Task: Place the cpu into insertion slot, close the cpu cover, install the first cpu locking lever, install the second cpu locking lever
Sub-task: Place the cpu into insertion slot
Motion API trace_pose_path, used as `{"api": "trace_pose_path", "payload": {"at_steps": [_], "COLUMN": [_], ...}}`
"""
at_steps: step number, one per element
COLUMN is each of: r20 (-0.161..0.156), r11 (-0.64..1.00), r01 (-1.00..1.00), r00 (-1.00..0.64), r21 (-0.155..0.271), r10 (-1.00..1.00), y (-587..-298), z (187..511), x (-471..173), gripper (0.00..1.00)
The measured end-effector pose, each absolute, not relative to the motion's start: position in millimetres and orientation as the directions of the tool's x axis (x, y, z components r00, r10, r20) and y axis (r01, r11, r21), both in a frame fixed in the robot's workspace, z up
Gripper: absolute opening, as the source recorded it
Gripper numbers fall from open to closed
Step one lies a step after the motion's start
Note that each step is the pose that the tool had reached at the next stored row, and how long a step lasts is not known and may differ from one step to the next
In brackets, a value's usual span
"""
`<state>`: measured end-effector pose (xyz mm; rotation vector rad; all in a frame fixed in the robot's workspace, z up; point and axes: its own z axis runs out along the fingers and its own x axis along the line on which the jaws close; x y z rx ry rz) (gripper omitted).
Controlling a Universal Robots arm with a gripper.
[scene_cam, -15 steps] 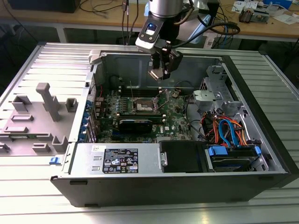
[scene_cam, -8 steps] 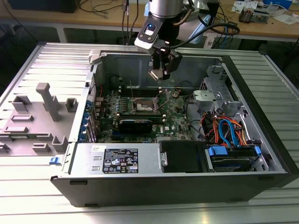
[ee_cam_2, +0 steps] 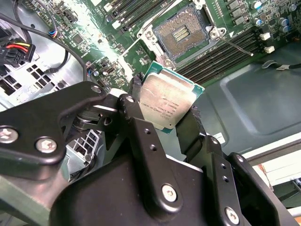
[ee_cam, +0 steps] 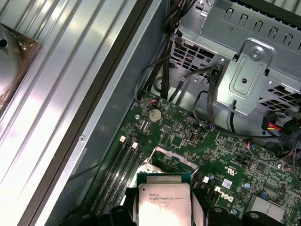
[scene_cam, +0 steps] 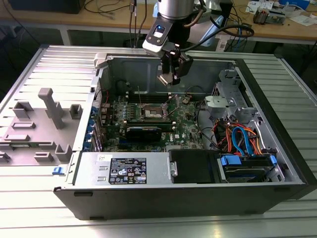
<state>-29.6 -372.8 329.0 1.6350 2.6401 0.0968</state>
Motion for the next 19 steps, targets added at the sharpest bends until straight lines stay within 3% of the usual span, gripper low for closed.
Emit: {"api": "trace_pose_path", "payload": {"at_steps": [19], "r20": [0.001], "r11": [0.320], "r01": [0.945], "r00": [-0.321], "r21": [0.070], "r10": [0.947], "y": [-372.8], "z": [321.0], "x": [-29.8], "gripper": [0.55]}}
